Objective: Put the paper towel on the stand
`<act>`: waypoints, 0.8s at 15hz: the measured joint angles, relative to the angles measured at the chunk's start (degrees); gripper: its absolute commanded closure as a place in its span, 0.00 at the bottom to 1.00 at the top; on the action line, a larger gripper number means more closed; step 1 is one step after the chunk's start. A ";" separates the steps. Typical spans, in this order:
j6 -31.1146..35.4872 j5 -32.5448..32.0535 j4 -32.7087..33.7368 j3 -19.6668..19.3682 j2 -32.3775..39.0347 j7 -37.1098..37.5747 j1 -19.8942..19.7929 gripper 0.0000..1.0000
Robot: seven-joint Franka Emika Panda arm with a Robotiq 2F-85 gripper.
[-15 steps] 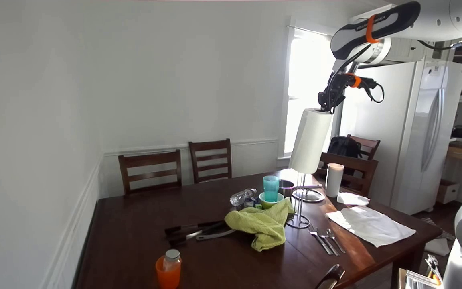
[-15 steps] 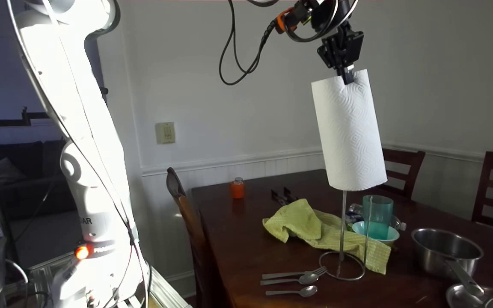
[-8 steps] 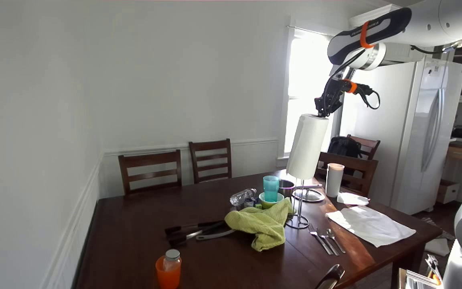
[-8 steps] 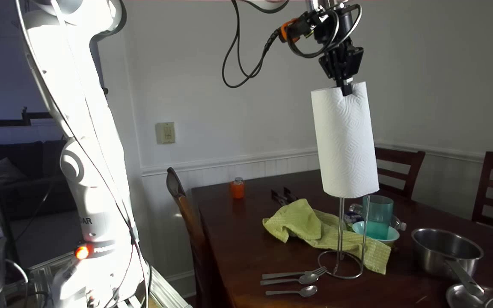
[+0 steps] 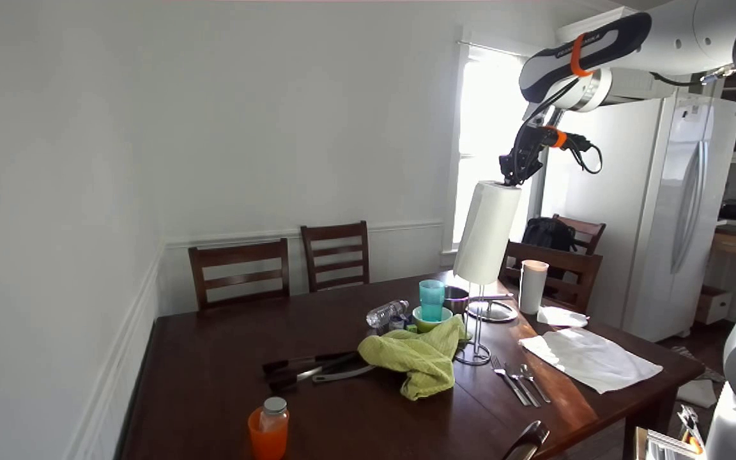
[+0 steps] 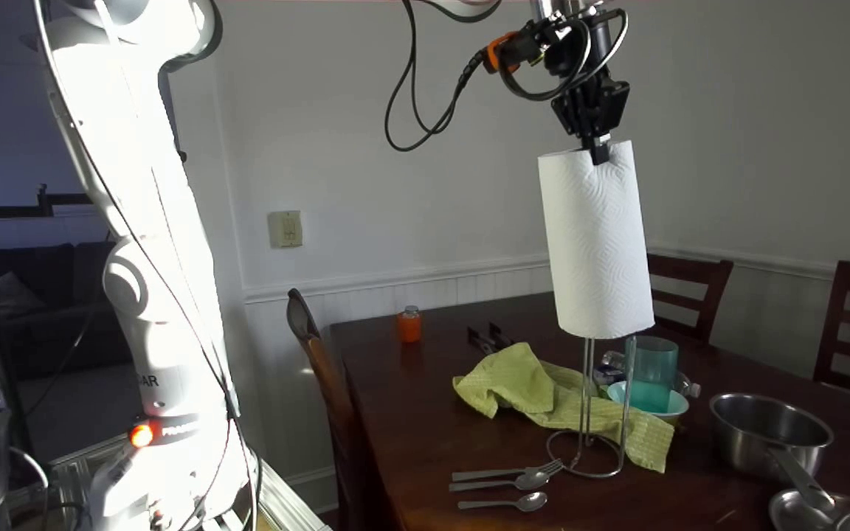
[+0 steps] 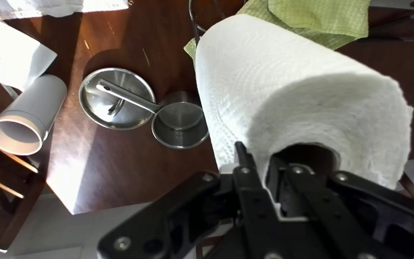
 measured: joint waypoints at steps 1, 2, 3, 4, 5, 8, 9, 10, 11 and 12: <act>-0.27 0.00 0.54 0.21 -0.25 -0.09 0.03 0.96; -0.71 0.00 1.22 0.44 -0.48 -0.14 0.06 0.96; -1.16 0.00 1.83 0.66 -0.70 -0.17 0.07 0.96; -1.67 0.00 2.44 0.81 -0.86 -0.17 0.09 0.96; -2.34 0.00 3.03 0.92 -0.95 -0.17 0.10 0.96; -4.35 0.00 4.69 0.98 -0.97 -0.17 0.10 0.96; -5.17 0.00 5.20 0.98 -0.97 -0.17 0.10 0.96; -6.20 0.00 5.70 0.98 -0.95 -0.17 0.10 0.96; -7.21 0.00 6.01 0.98 -0.92 -0.16 0.10 0.96; -8.18 0.00 6.21 0.98 -0.85 -0.16 0.10 0.96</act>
